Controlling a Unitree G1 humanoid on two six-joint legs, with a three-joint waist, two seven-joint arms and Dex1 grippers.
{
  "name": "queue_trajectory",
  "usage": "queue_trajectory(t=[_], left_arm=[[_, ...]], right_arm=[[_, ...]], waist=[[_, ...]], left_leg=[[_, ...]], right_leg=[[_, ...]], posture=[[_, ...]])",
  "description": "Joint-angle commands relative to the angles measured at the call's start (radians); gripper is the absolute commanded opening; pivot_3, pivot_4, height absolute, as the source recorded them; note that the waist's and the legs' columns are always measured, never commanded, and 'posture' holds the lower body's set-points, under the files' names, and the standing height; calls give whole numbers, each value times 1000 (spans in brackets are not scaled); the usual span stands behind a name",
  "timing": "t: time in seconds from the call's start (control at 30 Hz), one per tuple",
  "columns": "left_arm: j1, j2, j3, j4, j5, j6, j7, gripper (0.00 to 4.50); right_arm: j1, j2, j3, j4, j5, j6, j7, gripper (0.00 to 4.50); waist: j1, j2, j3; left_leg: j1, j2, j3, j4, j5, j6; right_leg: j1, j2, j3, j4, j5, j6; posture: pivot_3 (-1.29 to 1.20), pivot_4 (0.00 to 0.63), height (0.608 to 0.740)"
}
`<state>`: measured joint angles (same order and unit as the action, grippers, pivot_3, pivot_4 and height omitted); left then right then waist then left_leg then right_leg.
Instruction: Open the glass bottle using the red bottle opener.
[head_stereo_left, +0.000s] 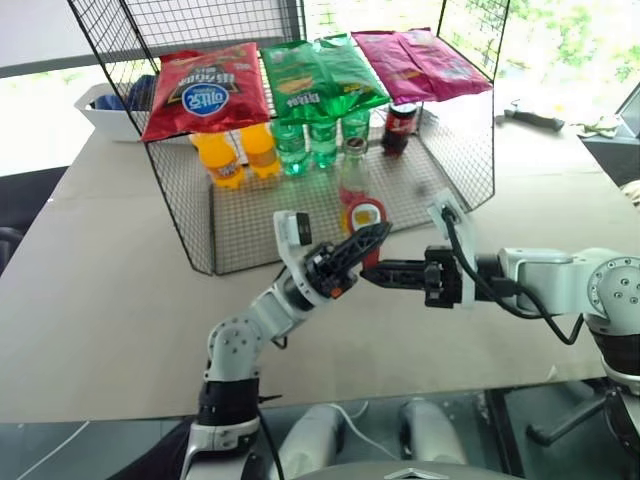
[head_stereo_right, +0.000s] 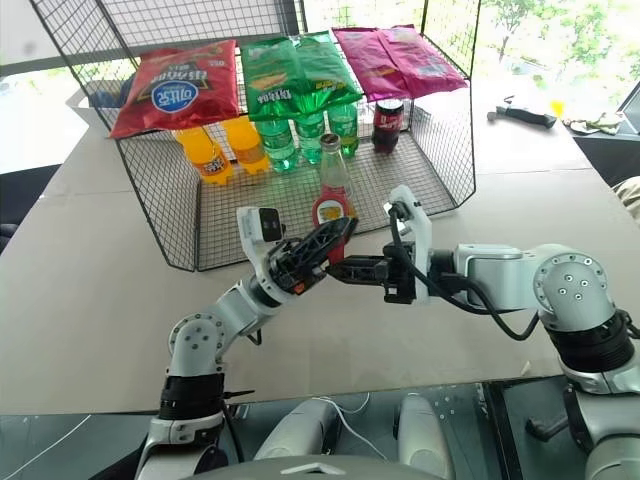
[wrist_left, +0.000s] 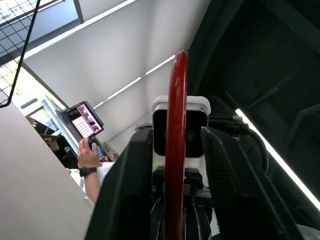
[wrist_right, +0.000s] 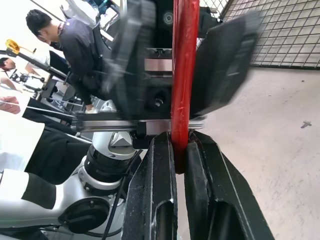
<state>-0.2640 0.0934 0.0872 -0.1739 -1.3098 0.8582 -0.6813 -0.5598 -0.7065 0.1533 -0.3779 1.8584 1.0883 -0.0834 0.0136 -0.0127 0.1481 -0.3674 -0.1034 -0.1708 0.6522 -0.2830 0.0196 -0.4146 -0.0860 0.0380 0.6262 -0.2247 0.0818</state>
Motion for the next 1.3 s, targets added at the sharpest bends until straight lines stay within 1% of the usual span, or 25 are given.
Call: queue_trajectory(t=[0.03,0.1,0.13,0.23,0.3,0.4,0.47,0.57,0.6,0.7,0.8,0.87,0.97,1.1,1.17,1.3], left_arm=[[-1,0,1,-22,25,-29,-16,3374],[9,2,1,-34,41,-42,-11,4258],[17,2,5,-42,46,-50,-6,4389],[45,0,22,-66,58,-77,23,4389],[69,12,30,-90,73,-92,38,4389],[103,41,37,-140,107,-111,60,4389],[113,63,36,-168,169,-141,93,4389],[121,87,8,-182,331,-217,159,4389],[124,104,-14,-182,439,-277,183,4389],[124,140,-64,-174,634,-422,171,4389],[101,147,-95,-126,788,-540,200,4389],[79,124,-92,-80,859,-614,235,4389],[35,94,-95,-12,929,-692,263,4389],[-32,53,-112,78,982,-782,256,4389],[-87,23,-114,155,1012,-823,272,4389],[-180,-3,-117,300,1072,-909,278,4389]], right_arm=[[-5,-12,-9,-23,-35,-9,4,0],[21,-25,-18,-35,-106,-2,26,0],[41,-24,-32,-42,-135,-15,36,0],[114,-34,-110,-57,-181,-64,52,0],[177,-64,-162,-84,-256,-85,75,0],[271,-103,-225,-122,-382,-121,102,0],[306,-103,-240,-150,-529,-187,121,0],[329,-86,-236,-161,-752,-295,129,0],[333,-89,-214,-158,-870,-352,129,0],[338,-85,-160,-131,-1133,-491,162,0],[334,-67,-124,-97,-1310,-591,194,0],[340,-63,-93,-72,-1415,-649,220,0],[342,9,-119,-47,-1440,-655,221,0],[332,54,-117,-28,-1500,-661,253,0],[324,86,-110,-28,-1514,-655,263,0],[330,130,-102,-51,-1547,-640,282,0]], waist=[[0,0,0],[0,0,0],[0,0,0],[2,0,0],[2,-1,0],[3,-1,0],[2,-1,0],[1,0,0],[2,0,0],[3,0,0],[4,0,0],[6,0,0],[6,-1,1],[5,-1,1],[5,-1,1],[3,-1,1]], left_leg=[[0,0,0,0,0,0],[0,0,0,0,0,0],[0,0,0,0,0,0],[-1,0,0,0,0,0],[-1,0,0,0,0,0],[-1,0,0,0,0,0],[-1,0,0,0,0,0],[0,0,2,0,0,0],[1,0,3,0,0,0],[1,0,5,0,0,0],[1,0,5,0,0,0],[1,0,5,0,0,0],[1,0,4,0,0,0],[0,0,4,0,0,0],[1,0,4,0,0,0],[1,0,3,0,0,0]], right_leg=[[0,0,0,0,0,0],[0,0,0,0,0,0],[0,0,0,0,0,0],[0,0,0,-1,0,0],[-1,0,0,-1,0,0],[-1,0,0,-1,0,0],[0,0,0,0,0,0],[0,0,2,0,0,0],[0,0,3,0,0,0],[0,1,4,0,0,1],[0,1,4,0,0,1],[0,1,4,0,1,1],[0,0,4,0,1,1],[0,0,4,0,1,1],[0,0,4,0,1,1],[0,1,2,0,1,1]], posture=[[0,150,740],[0,150,740],[0,150,740],[0,150,740],[0,150,740],[0,150,740],[0,150,740],[0,150,740],[0,150,740],[0,150,740],[0,150,740],[0,150,740],[0,150,740],[0,150,740],[0,150,740],[0,150,740]])
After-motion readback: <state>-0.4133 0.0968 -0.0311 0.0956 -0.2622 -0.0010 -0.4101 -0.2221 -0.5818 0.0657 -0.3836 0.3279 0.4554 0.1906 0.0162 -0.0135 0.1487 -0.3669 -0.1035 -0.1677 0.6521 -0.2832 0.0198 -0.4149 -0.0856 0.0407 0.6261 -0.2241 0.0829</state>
